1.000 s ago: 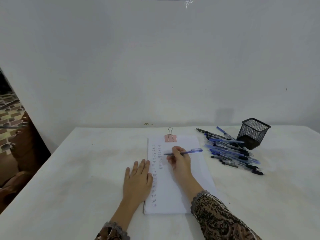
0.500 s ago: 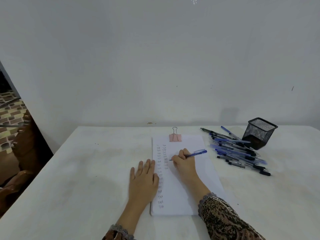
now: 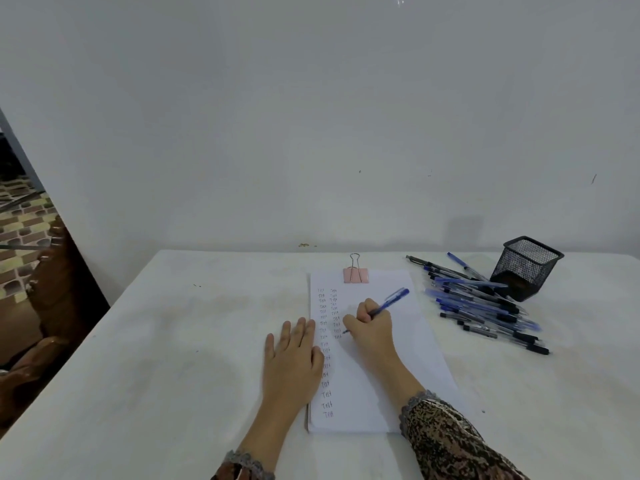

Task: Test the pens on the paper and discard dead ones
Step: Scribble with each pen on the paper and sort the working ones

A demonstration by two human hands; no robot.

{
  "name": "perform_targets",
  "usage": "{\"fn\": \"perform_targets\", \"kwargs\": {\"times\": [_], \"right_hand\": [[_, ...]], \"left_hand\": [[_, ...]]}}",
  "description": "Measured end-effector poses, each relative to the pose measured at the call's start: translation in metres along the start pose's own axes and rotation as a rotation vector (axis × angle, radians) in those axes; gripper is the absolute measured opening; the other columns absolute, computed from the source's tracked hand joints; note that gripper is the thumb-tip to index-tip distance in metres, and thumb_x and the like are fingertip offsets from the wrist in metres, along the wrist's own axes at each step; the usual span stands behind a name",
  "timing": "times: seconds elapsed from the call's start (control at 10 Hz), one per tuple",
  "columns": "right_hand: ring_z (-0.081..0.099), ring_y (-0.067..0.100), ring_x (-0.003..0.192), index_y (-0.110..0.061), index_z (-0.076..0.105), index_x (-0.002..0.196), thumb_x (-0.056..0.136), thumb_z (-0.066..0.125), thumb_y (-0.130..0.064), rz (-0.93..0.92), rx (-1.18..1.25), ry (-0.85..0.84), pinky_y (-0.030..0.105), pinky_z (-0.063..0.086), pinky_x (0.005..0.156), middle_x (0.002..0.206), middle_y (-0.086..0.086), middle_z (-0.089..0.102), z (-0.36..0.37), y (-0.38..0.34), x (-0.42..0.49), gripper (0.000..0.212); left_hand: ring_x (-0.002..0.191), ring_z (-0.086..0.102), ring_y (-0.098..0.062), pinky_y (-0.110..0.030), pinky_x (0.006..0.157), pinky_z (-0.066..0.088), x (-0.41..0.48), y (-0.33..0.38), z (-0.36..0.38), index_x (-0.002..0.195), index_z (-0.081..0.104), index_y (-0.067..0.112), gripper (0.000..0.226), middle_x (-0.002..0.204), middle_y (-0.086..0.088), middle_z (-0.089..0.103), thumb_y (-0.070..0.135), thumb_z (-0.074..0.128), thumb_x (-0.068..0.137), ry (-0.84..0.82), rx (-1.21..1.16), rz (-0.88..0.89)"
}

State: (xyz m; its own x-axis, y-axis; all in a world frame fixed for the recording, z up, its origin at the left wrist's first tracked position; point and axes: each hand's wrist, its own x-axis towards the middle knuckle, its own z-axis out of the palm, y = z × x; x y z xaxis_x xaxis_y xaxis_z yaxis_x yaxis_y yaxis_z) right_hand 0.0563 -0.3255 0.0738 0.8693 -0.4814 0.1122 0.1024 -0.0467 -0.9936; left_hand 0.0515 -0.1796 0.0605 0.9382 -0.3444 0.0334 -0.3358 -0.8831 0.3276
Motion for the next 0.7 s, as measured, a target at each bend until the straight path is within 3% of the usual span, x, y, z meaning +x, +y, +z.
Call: {"fn": "perform_targets", "kwargs": {"times": [0.2,0.7], "right_hand": [[0.025,0.002,0.042,-0.018,0.022,0.053,0.067,0.050,0.022,-0.057,-0.083,-0.081,0.008,0.028,0.045,0.058,-0.004,0.023,0.0049,-0.0047,-0.0103,0.051],[0.026,0.003,0.046,-0.018,0.026,0.050,0.067,0.054,0.017,-0.063,-0.152,-0.091,0.013,0.029,0.052,0.058,-0.006,0.029,0.0076,0.0008,-0.0089,0.048]], "left_hand": [[0.144,-0.006,-0.014,-0.040,0.116,-0.005,0.0003,-0.0002,0.0020,0.149,0.001,0.026,0.053,0.157,0.008,-0.002,0.033,0.018,0.099,0.002,0.009,-0.007],[0.144,-0.005,-0.014,-0.040,0.116,-0.005,0.0013,-0.0010,0.0021,0.149,0.001,0.025,0.053,0.157,0.007,-0.001,0.033,0.018,0.099,-0.001,0.007,0.001]]}}
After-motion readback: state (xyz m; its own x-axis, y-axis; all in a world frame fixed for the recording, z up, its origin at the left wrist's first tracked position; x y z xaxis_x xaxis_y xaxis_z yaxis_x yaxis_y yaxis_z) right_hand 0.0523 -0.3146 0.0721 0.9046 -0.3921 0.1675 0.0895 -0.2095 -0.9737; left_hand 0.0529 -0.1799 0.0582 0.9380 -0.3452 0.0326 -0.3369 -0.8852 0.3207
